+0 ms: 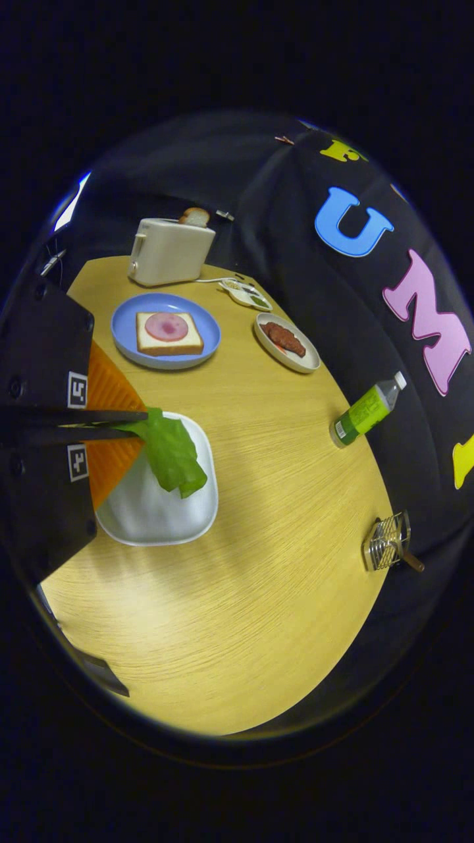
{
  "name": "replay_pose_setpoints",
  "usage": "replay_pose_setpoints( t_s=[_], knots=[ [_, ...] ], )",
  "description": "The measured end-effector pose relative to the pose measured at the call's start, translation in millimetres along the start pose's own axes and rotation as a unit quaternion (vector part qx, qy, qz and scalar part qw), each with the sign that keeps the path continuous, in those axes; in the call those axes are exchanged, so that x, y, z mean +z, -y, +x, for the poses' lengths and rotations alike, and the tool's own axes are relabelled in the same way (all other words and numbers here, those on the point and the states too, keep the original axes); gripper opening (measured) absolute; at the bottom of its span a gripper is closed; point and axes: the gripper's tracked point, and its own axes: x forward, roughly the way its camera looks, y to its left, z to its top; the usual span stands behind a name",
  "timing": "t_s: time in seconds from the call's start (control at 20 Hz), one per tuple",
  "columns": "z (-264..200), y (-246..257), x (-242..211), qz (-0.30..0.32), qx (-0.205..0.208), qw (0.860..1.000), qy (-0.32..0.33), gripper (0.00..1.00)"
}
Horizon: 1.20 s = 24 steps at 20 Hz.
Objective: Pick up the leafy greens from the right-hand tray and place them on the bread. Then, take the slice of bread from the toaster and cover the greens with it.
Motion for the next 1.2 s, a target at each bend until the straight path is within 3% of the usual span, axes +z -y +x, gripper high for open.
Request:
replay_pose_setpoints(
  t_s=[0.55, 0.9, 1.2],
  knots=[
    [1, -120, 34, -0.057, 0.074, 0.996, 0.009, 0.05],
    [36, -205, 21, -0.102, 0.126, 0.987, -0.017, 0.05],
    [89, -221, -14, -0.131, 0.142, 0.98, -0.058, 0.05]
  ],
)
